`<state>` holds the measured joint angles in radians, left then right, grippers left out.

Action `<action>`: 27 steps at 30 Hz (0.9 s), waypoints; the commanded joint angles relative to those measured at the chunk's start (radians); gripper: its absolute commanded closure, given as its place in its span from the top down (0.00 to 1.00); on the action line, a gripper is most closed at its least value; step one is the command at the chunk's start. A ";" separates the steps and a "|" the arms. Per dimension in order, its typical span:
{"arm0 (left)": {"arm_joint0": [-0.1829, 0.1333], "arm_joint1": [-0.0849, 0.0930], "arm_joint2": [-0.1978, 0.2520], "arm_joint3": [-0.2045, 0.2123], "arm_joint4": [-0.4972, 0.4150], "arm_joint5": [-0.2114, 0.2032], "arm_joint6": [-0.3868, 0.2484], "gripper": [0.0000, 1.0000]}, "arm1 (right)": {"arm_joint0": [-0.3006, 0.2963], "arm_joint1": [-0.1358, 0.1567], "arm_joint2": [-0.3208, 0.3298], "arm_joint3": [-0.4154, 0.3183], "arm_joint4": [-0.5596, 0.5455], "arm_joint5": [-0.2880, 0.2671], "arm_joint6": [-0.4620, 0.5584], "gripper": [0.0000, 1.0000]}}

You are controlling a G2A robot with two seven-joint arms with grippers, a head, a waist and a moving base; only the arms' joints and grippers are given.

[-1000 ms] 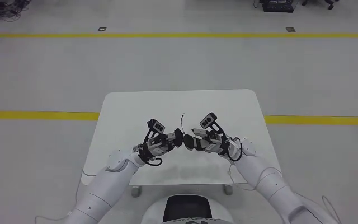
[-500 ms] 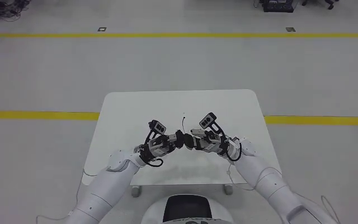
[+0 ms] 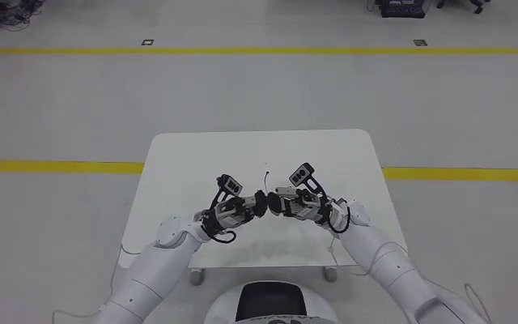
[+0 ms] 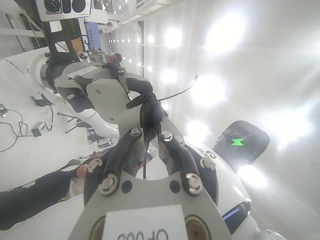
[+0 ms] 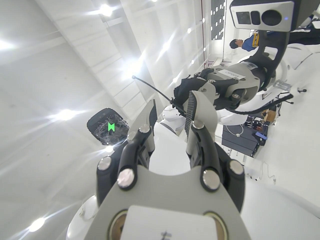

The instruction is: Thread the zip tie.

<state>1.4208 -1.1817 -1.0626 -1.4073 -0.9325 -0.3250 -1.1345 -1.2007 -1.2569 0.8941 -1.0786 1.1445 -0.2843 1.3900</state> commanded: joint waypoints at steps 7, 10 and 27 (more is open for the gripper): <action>-0.003 0.001 0.004 0.006 0.005 -0.001 0.007 0.00 | -0.002 -0.002 0.001 -0.005 -0.009 0.003 0.000 0.21; -0.004 0.002 0.004 0.006 0.005 -0.001 0.009 0.00 | -0.003 -0.002 0.003 -0.006 -0.010 0.002 0.000 0.18; -0.008 0.005 0.009 0.009 0.003 -0.003 0.013 0.00 | -0.001 -0.005 0.013 0.008 -0.019 0.013 0.000 0.00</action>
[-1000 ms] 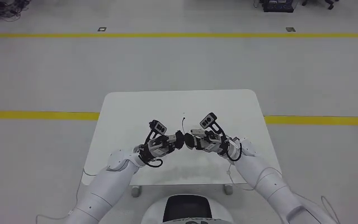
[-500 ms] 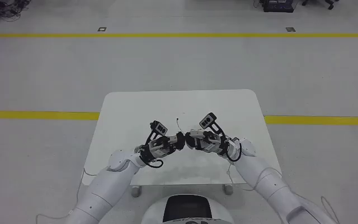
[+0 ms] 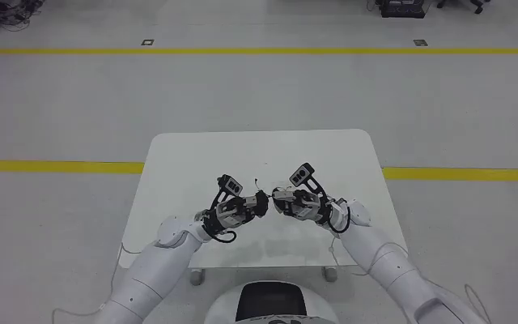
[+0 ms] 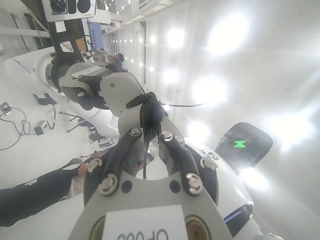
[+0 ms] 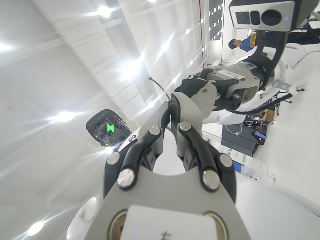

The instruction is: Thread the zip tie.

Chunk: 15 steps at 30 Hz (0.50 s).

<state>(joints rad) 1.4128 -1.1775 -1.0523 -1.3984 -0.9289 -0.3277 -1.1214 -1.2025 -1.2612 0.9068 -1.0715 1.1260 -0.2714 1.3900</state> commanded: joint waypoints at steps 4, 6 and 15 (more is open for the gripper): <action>0.002 0.002 -0.004 -0.001 0.000 -0.001 0.002 0.00 | 0.003 -0.002 0.003 0.002 -0.003 0.003 0.000 0.00; 0.002 0.003 -0.005 -0.003 0.000 0.000 0.002 0.00 | 0.003 -0.002 0.004 0.002 -0.004 0.004 0.000 0.00; 0.003 0.005 -0.006 -0.005 0.002 0.001 0.006 0.00 | 0.004 -0.005 0.006 0.006 -0.009 0.010 0.000 0.00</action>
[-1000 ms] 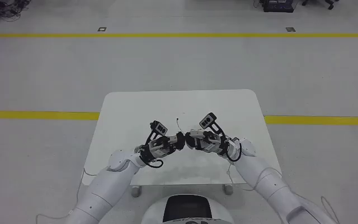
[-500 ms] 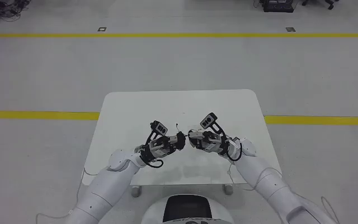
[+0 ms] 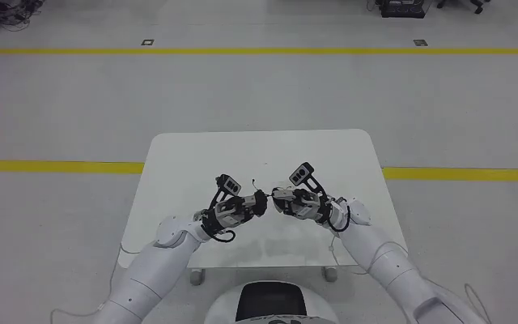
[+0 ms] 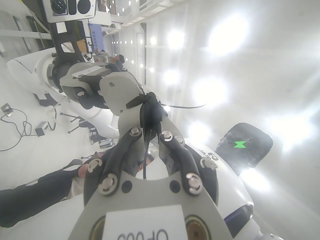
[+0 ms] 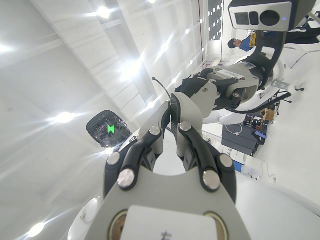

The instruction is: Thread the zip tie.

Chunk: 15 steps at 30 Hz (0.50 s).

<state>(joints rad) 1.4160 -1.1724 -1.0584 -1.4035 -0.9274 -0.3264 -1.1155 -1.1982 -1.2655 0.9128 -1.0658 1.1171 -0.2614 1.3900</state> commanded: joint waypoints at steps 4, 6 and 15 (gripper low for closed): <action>-0.001 0.001 -0.001 0.001 -0.003 -0.002 0.001 0.00 | 0.001 -0.001 0.003 0.003 0.000 0.000 0.000 0.00; -0.001 0.001 -0.002 0.002 -0.004 -0.003 0.001 0.00 | 0.000 -0.001 0.004 0.004 0.000 0.000 0.000 0.00; 0.000 0.003 -0.002 0.002 -0.007 -0.007 0.002 0.00 | -0.002 0.000 0.009 0.007 0.000 -0.002 0.000 0.00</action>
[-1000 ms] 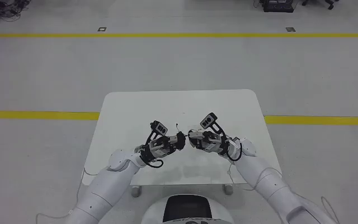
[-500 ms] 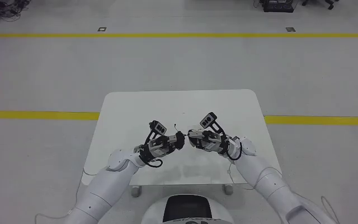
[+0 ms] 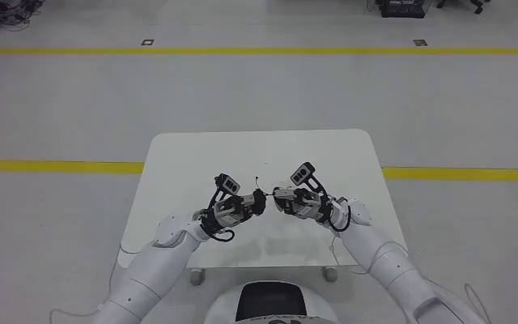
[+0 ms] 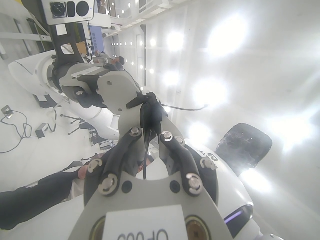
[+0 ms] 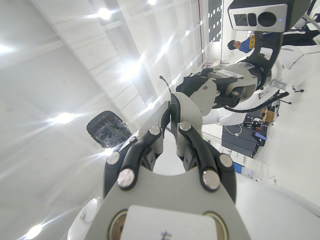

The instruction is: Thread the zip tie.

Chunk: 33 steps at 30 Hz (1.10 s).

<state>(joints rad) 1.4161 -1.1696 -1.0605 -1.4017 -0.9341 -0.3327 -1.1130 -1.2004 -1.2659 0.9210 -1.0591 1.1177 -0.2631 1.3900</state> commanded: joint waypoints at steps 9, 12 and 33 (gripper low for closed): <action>0.001 0.002 -0.001 0.003 -0.005 -0.003 -0.001 0.00 | -0.001 0.000 0.004 0.001 0.002 -0.001 0.000 0.00; 0.002 0.002 -0.001 0.003 -0.007 -0.005 -0.001 0.00 | -0.002 0.001 0.005 0.001 0.003 -0.002 0.000 0.00; 0.003 0.003 -0.002 0.001 -0.004 -0.007 0.006 0.00 | -0.009 0.005 0.018 0.009 0.009 -0.005 0.000 0.00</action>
<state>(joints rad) 1.4192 -1.1662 -1.0629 -1.4002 -0.9382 -0.3400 -1.1068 -1.2093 -1.2608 0.9385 -1.0505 1.1271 -0.2671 1.3900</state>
